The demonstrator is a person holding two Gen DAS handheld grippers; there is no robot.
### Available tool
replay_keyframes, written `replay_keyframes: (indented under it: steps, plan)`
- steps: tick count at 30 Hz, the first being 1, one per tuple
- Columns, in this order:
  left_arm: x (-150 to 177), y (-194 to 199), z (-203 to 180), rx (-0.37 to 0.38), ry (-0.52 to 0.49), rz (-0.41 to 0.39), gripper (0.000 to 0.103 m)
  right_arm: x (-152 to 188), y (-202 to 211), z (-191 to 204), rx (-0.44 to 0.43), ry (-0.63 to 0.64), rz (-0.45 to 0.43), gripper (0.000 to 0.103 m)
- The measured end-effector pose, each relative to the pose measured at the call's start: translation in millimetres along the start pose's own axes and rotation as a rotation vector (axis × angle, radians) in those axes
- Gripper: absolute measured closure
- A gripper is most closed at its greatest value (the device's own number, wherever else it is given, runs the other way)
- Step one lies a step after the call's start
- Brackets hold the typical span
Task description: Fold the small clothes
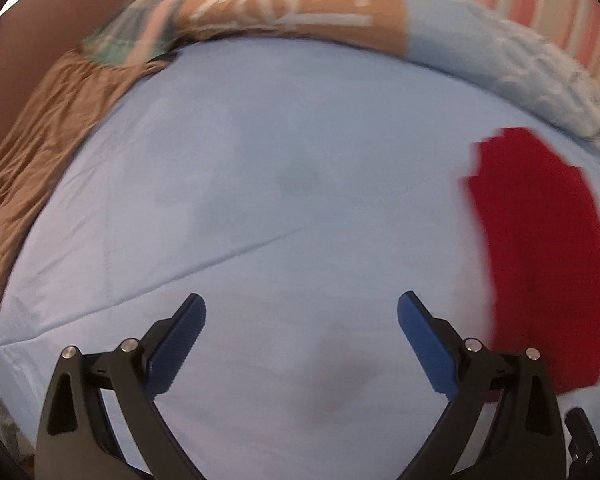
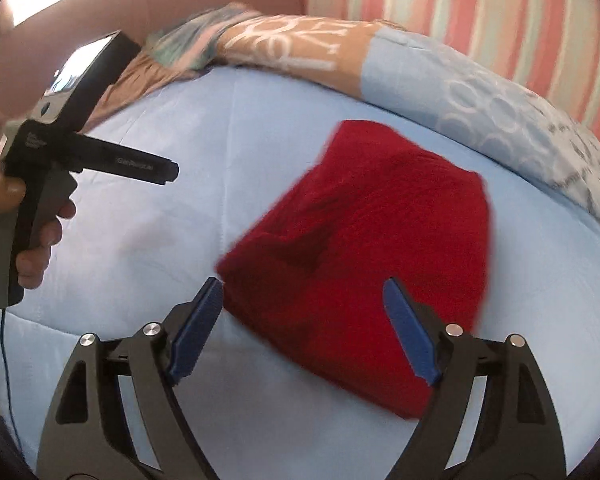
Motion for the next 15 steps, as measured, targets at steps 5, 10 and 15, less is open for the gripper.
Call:
replay_keyframes:
  steps: [5,10,15]
  plan:
    - [-12.2,31.7,-90.4,0.202,-0.050,-0.041,0.006,18.3,19.1,-68.7,0.125,-0.128,0.035,0.022]
    - [12.8,12.7,-122.1,0.067,-0.244,-0.064,0.006,39.2,34.0,-110.0,0.206,-0.234,0.038,0.022]
    - [47.7,6.0,-84.7,0.051,-0.166,-0.052,0.006,53.5,39.0,-116.5,0.214,-0.277,0.040,0.022]
Point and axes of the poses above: each gripper's, at about its wrist camera, not at the fingertips, and y roughly against the way its jaws point, z to its left, x to its underside, the point moved 9 cm from there along -y, roughly the way its jaws point, and after that the axes turned 13 degrees about -z, right-handed, at the moved point
